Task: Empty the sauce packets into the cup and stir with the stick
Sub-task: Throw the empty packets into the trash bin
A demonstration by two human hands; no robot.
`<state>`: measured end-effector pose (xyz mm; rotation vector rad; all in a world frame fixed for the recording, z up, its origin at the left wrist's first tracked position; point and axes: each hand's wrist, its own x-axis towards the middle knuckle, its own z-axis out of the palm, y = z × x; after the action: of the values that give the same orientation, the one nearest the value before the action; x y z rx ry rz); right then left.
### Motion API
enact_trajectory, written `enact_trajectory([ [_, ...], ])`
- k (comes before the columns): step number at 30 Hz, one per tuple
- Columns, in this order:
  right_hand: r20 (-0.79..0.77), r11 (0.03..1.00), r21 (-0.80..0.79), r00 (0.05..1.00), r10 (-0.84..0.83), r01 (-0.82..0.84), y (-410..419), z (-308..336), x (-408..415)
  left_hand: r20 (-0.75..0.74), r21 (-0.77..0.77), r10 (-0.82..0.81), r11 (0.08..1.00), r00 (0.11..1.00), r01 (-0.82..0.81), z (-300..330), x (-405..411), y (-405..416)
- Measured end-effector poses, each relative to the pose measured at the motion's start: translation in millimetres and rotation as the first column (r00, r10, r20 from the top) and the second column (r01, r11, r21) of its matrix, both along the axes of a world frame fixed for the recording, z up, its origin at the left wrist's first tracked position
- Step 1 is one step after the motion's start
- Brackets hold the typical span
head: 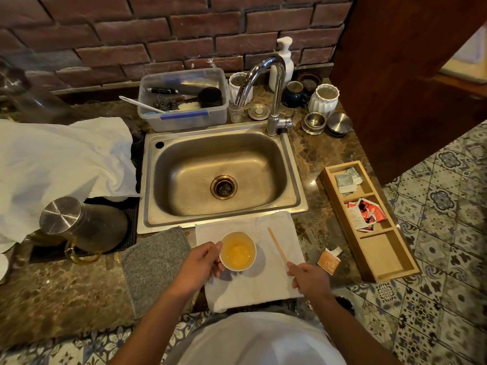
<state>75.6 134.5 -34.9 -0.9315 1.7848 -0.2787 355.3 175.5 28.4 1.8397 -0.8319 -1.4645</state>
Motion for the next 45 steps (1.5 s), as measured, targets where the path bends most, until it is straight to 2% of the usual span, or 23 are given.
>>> enact_trajectory([
  [4,-0.076,0.994,0.016,0.992,0.105,-0.104,-5.4,2.1,-1.5,0.01,0.014,-0.002,1.0,1.0,0.002,-0.4,0.8,1.3],
  [8,-0.125,0.962,0.126,0.958,0.259,-0.244,-18.8,4.2,-6.0,0.014,0.019,-0.007,1.0,1.0,0.007,0.1,0.5,1.1],
  [14,-0.119,0.941,0.172,0.942,0.314,-0.292,-25.3,3.0,-15.8,0.05,0.021,-0.04,0.999,0.998,0.039,4.3,1.6,-1.1],
  [16,-0.114,0.936,0.153,0.935,0.336,-0.318,-24.3,0.1,-15.6,0.124,0.027,-0.071,0.997,0.99,0.068,12.2,-0.3,-2.8],
  [18,-0.111,0.938,0.104,0.933,0.341,-0.331,-22.0,-2.5,-17.6,0.321,0.01,-0.094,0.995,0.943,0.095,21.0,-0.3,-5.9],
  [20,-0.104,0.958,0.028,0.952,0.288,-0.287,-19.5,0.1,-22.5,0.516,-0.053,-0.069,0.992,0.854,0.112,33.2,0.0,-12.2],
  [22,-0.101,0.978,-0.05,0.975,0.199,-0.205,-16.7,5.1,-30.6,0.589,-0.138,-0.038,0.98,0.807,0.147,49.3,-4.7,-24.4],
  [25,-0.177,0.982,-0.152,0.981,0.082,-0.11,-13.6,12.7,-47.4,0.638,-0.164,-0.116,0.945,0.761,0.282,66.1,-26.8,-51.5],
  [30,-0.275,0.974,-0.207,0.961,0.034,-0.094,-12.6,15.6,-82.4,0.611,-0.161,-0.381,0.799,0.694,0.58,55.2,-85.3,-93.4],
  [33,-0.341,0.964,-0.223,0.938,0.062,-0.145,-9.3,11.1,-98.2,0.645,-0.06,-0.544,0.665,0.537,0.745,35.5,-126.4,-113.7],
  [38,-0.406,0.982,-0.127,0.91,0.08,-0.143,-17.8,4.7,-105.4,0.667,0.017,-0.646,0.513,0.372,0.858,0.2,-182.2,-134.3],
  [45,-0.369,0.973,-0.128,0.92,0.131,-0.19,-19.4,-6.6,-108.7,0.684,0.115,-0.703,0.37,0.197,0.922,-37.4,-239.0,-151.4],
])
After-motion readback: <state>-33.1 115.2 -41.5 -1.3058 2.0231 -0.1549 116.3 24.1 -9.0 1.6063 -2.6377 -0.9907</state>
